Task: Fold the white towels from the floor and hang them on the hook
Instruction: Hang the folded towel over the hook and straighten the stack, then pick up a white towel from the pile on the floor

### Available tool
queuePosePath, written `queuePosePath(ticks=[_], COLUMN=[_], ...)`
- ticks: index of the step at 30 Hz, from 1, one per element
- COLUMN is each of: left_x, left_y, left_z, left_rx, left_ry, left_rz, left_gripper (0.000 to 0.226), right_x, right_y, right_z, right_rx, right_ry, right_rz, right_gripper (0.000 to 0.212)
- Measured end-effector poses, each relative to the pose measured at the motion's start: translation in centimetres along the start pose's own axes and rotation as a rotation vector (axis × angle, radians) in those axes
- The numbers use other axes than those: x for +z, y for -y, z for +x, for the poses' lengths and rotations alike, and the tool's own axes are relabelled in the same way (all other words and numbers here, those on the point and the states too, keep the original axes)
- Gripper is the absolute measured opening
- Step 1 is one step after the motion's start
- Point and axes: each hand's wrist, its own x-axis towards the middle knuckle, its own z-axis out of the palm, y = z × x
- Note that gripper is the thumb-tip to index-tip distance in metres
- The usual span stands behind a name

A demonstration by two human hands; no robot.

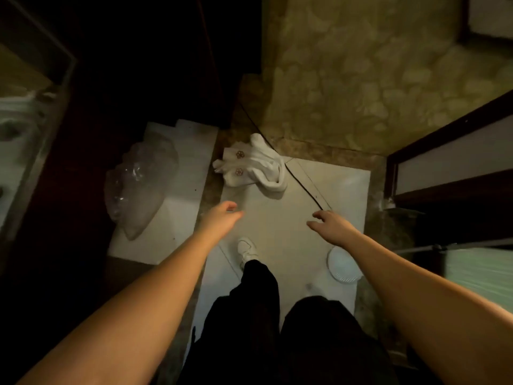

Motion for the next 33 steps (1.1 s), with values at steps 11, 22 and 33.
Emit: queuePosePath(ticks=[11,22,33], left_x=[0.0,11.4,21.0], left_y=[-1.0,-1.3,-0.6], left_z=[22.3,43.9,52.4], left_rx=[-0.103,-0.066,-0.021], left_ry=[0.106,0.286,0.475], left_rz=[0.049,0.089,0.184], left_gripper=[0.018,0.013,0.039], right_x=[-2.0,4.8,11.1], right_y=[1.8,-3.0,-5.0], right_z=[21.1,44.0,53.2], right_rx=[0.173,0.511,0.384], right_ry=[0.089,0.132,0.188], right_rz=[0.121,0.853,1.199], right_gripper=[0.052,0.054,0.034])
